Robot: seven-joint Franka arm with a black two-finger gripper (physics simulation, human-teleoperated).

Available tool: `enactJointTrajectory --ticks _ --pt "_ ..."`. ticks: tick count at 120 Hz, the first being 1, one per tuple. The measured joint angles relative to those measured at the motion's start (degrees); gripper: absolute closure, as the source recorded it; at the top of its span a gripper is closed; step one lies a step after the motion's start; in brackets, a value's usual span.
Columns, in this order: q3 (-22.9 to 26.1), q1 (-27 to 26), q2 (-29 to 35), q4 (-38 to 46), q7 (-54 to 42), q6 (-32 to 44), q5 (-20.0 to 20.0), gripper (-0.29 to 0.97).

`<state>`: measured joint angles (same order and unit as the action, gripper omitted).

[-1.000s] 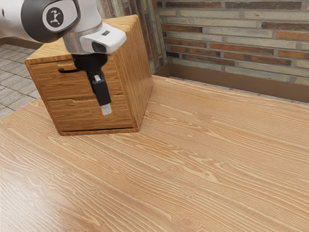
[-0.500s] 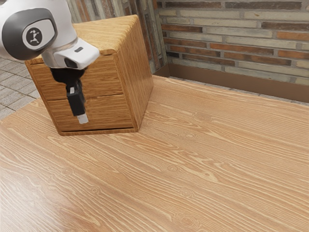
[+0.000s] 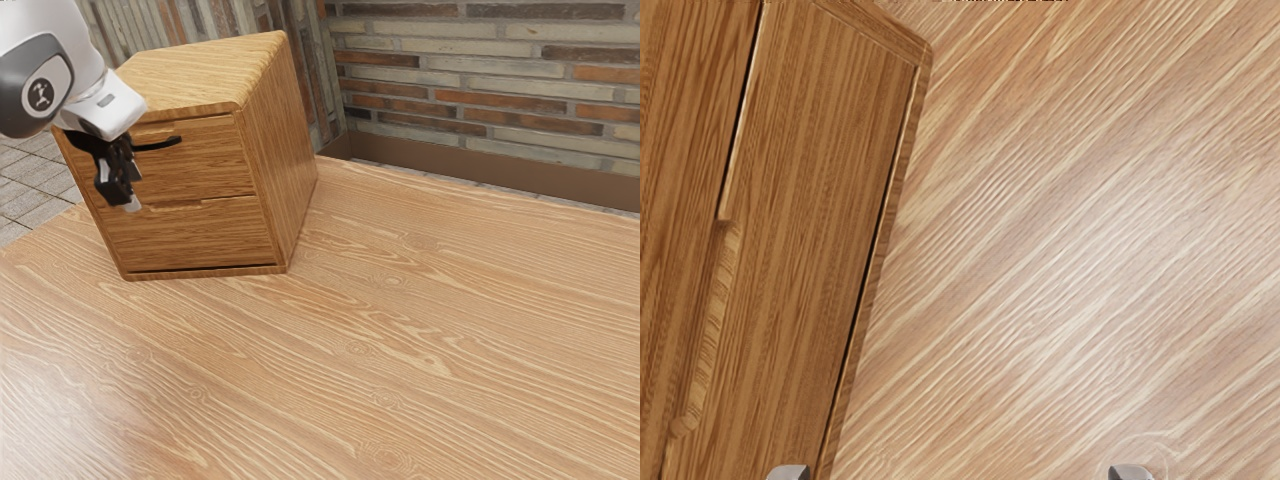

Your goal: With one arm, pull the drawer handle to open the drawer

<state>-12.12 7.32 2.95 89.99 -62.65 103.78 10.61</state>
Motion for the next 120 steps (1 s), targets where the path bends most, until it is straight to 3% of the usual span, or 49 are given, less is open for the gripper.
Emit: enactJointTrajectory --ticks 17,39,120 --pt "-0.34 1.16 -0.83 -0.27 -5.14 4.37 -2.01 0.45" --pt "-0.36 2.75 -3.09 -2.43 -11.55 9.21 -3.82 0.50" --pt "0.24 9.07 -13.99 -14.08 -28.58 12.88 -12.63 0.49"
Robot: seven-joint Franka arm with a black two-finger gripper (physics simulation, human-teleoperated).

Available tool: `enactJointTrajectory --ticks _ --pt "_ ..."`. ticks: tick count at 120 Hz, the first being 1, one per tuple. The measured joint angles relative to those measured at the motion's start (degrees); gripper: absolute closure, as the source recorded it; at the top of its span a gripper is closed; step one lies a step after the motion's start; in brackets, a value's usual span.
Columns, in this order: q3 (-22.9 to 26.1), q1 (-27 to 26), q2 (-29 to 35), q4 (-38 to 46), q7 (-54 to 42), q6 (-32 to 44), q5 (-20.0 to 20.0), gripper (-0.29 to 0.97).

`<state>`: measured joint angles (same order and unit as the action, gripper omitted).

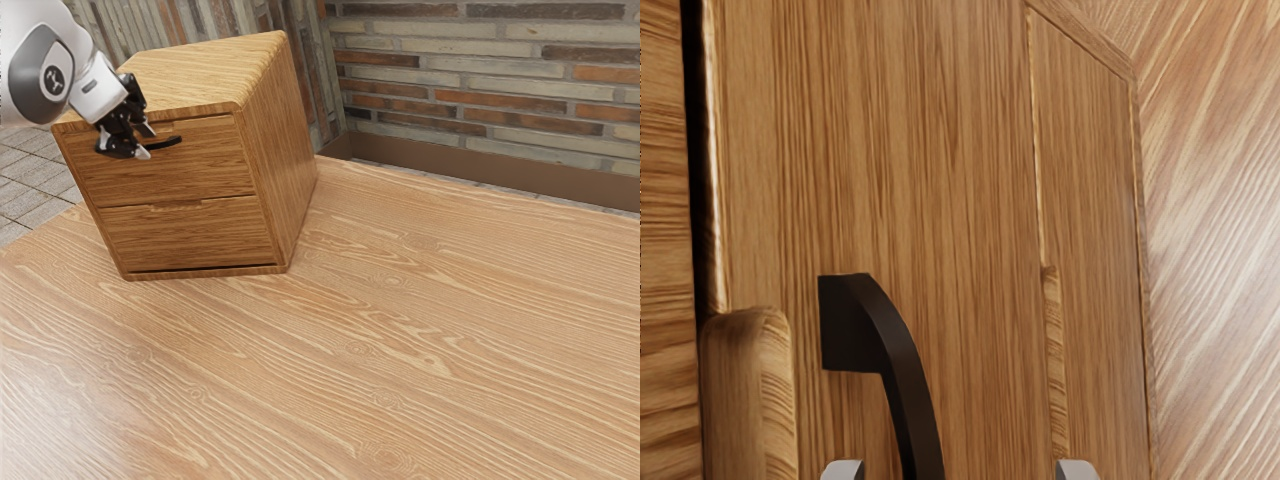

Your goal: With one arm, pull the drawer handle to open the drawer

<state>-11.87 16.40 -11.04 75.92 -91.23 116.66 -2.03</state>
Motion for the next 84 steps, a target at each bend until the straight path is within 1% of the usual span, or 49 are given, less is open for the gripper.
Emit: enactJointTrajectory --ticks 25,38,45,57,84 --pt "0.05 0.48 -2.11 -1.20 -2.93 0.11 -1.27 0.50" --pt "-0.16 0.50 -1.88 -0.55 -4.06 0.18 -2.11 0.60" --pt "-0.24 0.42 -1.44 0.48 -4.57 0.28 -2.42 0.63" --pt "-0.28 0.09 1.17 3.55 -5.33 0.28 -2.61 0.70" --pt "-0.37 -0.83 9.22 12.91 -6.63 1.22 -2.31 0.77"
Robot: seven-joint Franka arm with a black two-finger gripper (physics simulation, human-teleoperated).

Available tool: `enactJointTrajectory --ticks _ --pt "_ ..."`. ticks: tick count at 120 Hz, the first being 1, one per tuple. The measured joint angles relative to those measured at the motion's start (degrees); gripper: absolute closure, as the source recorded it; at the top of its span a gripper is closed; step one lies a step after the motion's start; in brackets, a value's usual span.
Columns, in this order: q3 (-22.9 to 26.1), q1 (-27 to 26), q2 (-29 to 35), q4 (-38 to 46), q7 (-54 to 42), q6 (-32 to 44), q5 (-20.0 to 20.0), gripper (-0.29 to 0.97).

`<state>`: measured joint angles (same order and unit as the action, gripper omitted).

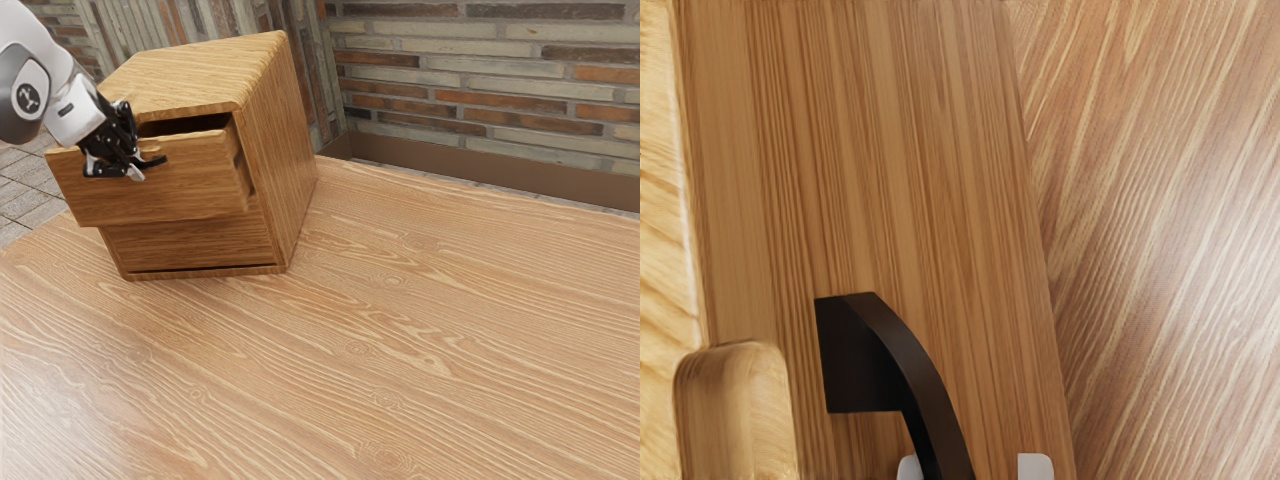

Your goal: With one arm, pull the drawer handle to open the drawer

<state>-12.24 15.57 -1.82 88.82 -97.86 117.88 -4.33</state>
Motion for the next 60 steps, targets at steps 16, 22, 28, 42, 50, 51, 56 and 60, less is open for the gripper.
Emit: enactJointTrajectory --ticks 16,22,28,42,50,51,56,60 --pt "0.02 -0.42 5.92 6.20 -0.21 0.93 0.10 0.79" --pt "-0.17 -0.56 7.80 8.33 -0.13 1.19 0.13 0.79" --pt "-0.34 -0.38 9.62 10.24 0.19 1.39 0.15 0.79" --pt "-0.30 0.50 12.40 13.15 0.90 1.67 0.18 0.79" --pt "-0.22 0.72 13.79 14.52 1.27 1.74 0.21 0.79" --pt "-0.22 0.72 13.91 14.66 1.31 1.75 0.21 0.79" --pt "-0.17 0.73 14.22 15.08 1.52 1.80 0.23 0.79" --pt "-0.08 0.68 14.29 15.26 1.70 1.84 0.24 0.79"
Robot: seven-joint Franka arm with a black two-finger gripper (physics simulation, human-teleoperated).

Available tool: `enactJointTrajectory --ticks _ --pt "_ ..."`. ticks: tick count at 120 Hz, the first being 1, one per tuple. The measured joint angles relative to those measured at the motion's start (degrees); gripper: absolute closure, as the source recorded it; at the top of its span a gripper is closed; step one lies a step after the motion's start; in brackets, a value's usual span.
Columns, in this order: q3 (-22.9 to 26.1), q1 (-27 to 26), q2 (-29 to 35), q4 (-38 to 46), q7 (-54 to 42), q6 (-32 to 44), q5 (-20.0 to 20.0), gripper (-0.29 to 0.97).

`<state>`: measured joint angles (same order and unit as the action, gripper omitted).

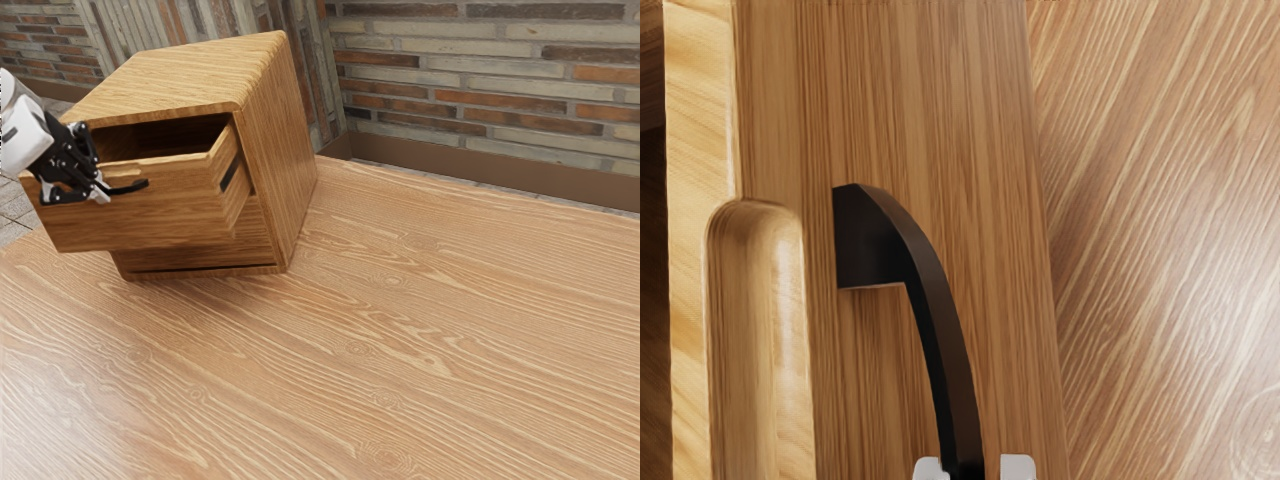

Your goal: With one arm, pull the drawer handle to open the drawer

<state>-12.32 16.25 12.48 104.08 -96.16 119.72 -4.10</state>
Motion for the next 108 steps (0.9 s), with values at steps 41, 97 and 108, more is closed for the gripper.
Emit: enactJointTrajectory --ticks 41,97,108 --pt "0.02 -1.47 5.20 5.87 1.63 1.05 0.07 0.79" --pt "0.36 -1.67 16.03 15.62 3.44 1.44 1.54 0.79" --pt "0.36 -1.69 17.26 16.69 3.83 1.43 1.56 0.79"
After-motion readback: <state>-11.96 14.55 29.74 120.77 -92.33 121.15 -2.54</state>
